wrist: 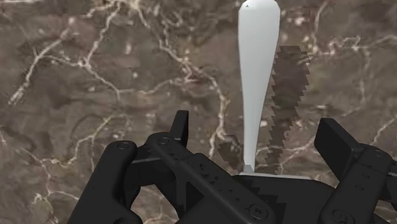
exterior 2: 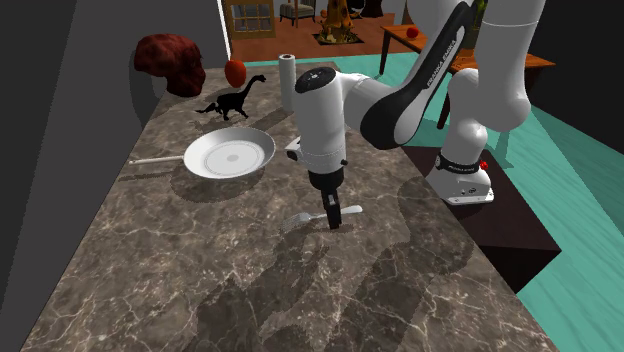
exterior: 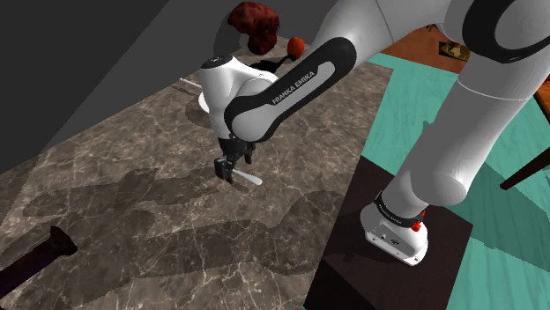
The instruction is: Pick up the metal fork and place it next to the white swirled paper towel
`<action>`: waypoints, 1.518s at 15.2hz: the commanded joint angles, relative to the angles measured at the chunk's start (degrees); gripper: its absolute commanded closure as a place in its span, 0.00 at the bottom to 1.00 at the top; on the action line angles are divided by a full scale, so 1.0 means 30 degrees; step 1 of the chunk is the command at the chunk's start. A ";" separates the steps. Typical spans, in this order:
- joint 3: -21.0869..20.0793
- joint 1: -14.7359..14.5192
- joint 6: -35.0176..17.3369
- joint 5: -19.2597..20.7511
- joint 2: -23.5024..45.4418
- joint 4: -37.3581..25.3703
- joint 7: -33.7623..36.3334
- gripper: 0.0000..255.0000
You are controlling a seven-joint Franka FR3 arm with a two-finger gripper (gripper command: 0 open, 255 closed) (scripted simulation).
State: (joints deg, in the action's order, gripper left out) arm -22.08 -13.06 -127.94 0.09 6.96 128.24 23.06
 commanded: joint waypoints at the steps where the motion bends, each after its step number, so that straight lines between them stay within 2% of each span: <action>1: 0.0000 0.0000 0.0000 0.0000 0.0000 0.0000 0.0000 1.00; 10: 0.0000 0.0000 -0.0005 0.0000 0.0000 0.0003 0.0000 1.00; 23: -0.0051 0.0137 0.3226 -0.0861 -0.2042 -0.1321 -0.0539 1.00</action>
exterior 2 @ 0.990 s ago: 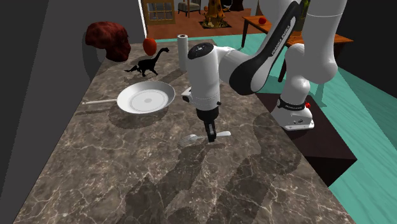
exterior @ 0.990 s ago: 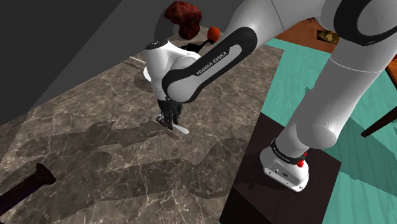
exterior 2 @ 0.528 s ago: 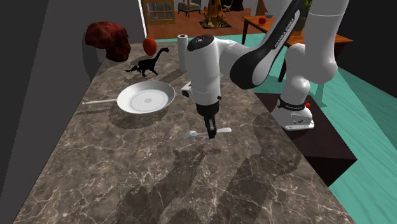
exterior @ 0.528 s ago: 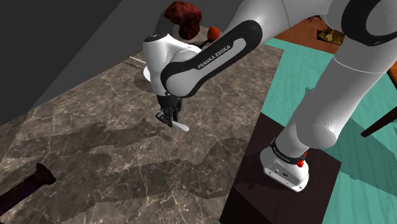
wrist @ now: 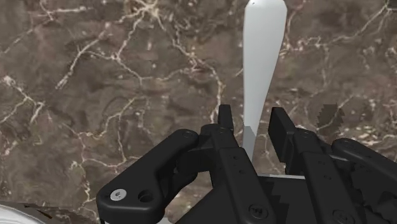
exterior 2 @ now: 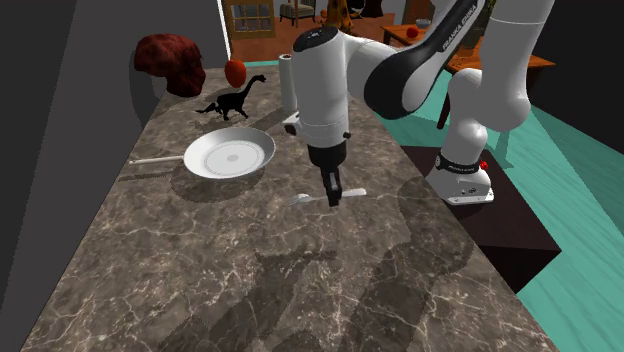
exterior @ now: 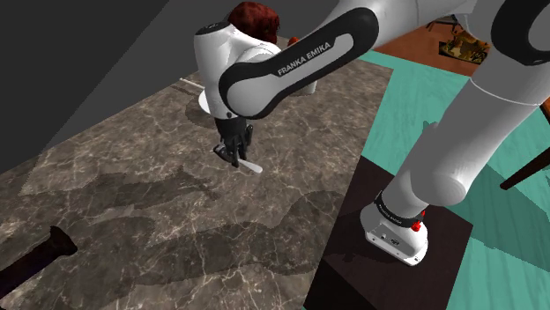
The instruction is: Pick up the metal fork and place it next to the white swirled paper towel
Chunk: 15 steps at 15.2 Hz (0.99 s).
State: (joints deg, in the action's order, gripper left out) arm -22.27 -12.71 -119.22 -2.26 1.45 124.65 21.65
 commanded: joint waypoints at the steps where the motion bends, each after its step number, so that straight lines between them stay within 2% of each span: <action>1: 0.0019 0.0029 0.0571 -0.0126 -0.0335 -0.0254 -0.0099 1.00; 15: 0.0138 0.0111 0.4106 -0.0561 -0.1694 -0.2511 -0.0348 1.00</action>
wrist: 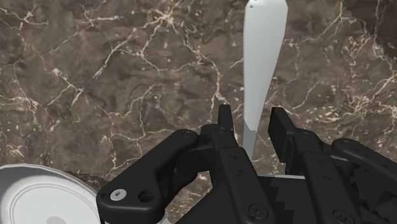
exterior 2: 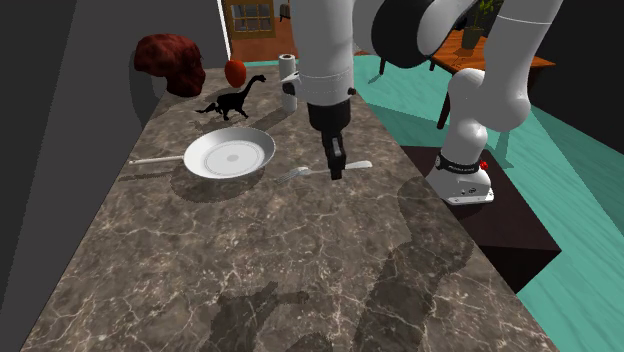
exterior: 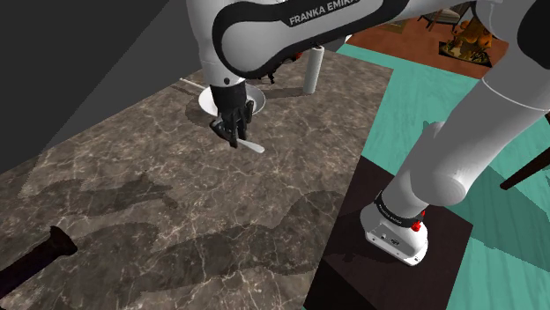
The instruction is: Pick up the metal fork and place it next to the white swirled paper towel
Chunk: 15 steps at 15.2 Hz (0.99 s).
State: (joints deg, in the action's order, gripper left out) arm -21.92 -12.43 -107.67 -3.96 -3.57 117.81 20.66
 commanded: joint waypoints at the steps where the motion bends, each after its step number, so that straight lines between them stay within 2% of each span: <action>1: 0.0029 0.0022 0.0508 -0.0011 -0.0084 -0.0423 -0.0027 1.00; 15: 0.0145 0.0090 0.4067 -0.0098 -0.0535 -0.3557 -0.0005 1.00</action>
State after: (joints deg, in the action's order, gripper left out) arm -21.51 -12.19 -96.26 -4.30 -5.29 108.01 20.63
